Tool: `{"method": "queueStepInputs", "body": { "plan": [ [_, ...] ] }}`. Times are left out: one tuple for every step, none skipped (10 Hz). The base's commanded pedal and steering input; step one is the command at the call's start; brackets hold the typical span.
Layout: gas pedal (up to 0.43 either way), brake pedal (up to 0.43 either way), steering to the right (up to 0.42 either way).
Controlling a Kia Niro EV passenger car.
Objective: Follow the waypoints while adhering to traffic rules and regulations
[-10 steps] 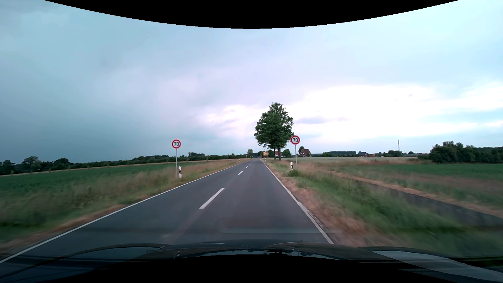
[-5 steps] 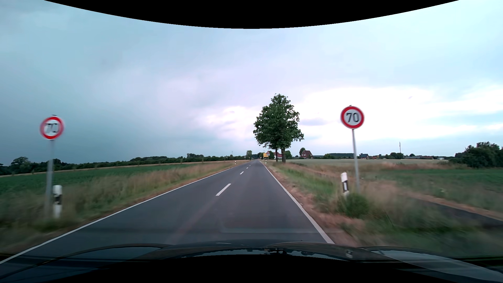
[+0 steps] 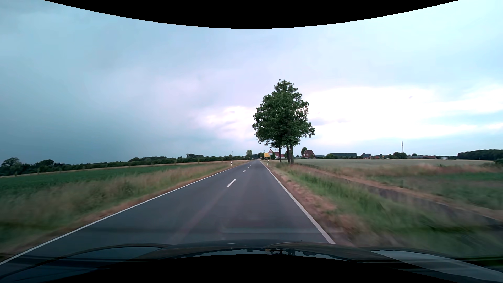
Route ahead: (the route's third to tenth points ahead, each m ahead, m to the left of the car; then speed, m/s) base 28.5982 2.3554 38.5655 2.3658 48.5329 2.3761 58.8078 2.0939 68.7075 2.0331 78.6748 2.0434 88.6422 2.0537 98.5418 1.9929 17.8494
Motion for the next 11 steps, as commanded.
{"method": "queueStepInputs", "body": {
  "plan": [
    [0.039, 0.000, -0.003],
    [0.039, 0.000, -0.003],
    [0.047, 0.000, -0.003],
    [0.118, 0.000, -0.003],
    [0.138, 0.000, -0.004],
    [0.138, 0.000, -0.004],
    [0.138, 0.000, -0.004],
    [0.138, 0.000, -0.003],
    [0.138, 0.000, -0.003],
    [0.138, 0.000, -0.003],
    [0.138, 0.000, -0.003]
  ]
}}
